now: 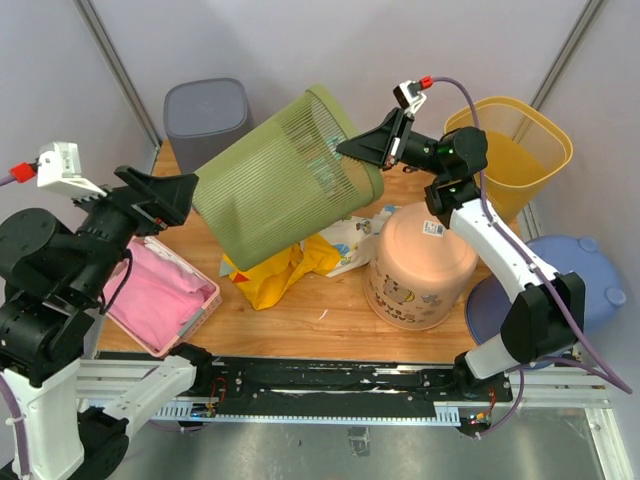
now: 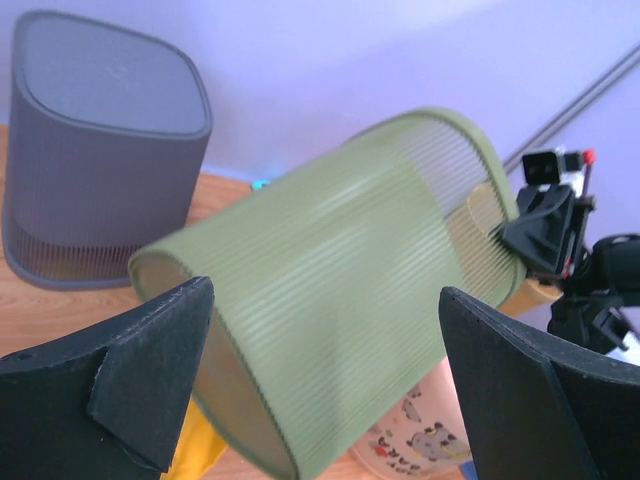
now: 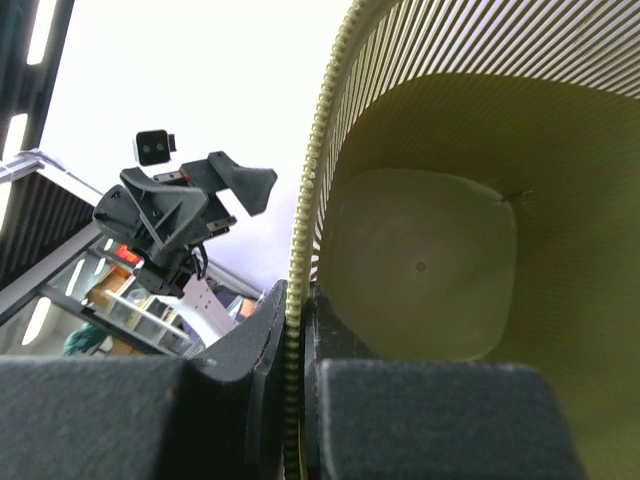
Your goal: Turn the large container upside down
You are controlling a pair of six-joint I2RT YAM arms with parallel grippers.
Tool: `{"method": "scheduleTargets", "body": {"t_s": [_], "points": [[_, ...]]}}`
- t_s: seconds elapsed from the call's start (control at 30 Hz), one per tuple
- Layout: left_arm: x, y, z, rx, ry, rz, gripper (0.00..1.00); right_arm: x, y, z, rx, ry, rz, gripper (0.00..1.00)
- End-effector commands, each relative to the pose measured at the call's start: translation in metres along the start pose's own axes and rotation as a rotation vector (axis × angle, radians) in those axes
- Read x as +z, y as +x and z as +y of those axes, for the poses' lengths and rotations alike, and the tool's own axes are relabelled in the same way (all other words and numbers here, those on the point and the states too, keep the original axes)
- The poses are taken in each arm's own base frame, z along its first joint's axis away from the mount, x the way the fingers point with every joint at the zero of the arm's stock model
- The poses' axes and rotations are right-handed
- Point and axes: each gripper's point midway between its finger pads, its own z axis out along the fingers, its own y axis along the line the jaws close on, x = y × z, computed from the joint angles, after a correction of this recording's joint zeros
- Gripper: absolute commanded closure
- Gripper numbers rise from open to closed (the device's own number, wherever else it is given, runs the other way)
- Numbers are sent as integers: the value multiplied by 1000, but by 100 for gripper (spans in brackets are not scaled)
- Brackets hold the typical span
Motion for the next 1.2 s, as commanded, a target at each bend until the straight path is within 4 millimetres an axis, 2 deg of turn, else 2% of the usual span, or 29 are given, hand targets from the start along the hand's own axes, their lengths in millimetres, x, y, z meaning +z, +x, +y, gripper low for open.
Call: {"method": "scheduleTargets", "body": {"t_s": [0.0,0.1,0.27,0.4,0.57,0.7,0.87,0.97,1.07,1.17], "points": [[-14,-34,1,-16,-28,-126,1,5,29,57,-34,-156,38,99],[-15,-36,1,-23,-34,-133,1,13,59,51,23,-149,101,100],[-11,-19,10,-44,-62,-88,1,21,111,34,162,-152,203,99],[-6,-1,15,-62,-83,-29,1,21,135,5,273,-127,218,99],[5,22,20,-71,-102,50,1,21,142,-29,353,-106,209,99],[12,43,27,-91,-134,118,1,19,146,-64,423,-44,200,99],[17,89,42,-141,-172,231,2,11,139,-105,417,40,177,99],[18,106,52,-151,-205,268,2,5,142,-129,378,138,205,98],[20,112,56,-154,-222,281,2,2,145,-140,314,234,235,98],[22,113,59,-149,-240,277,2,-1,141,-139,243,302,244,100]]}}
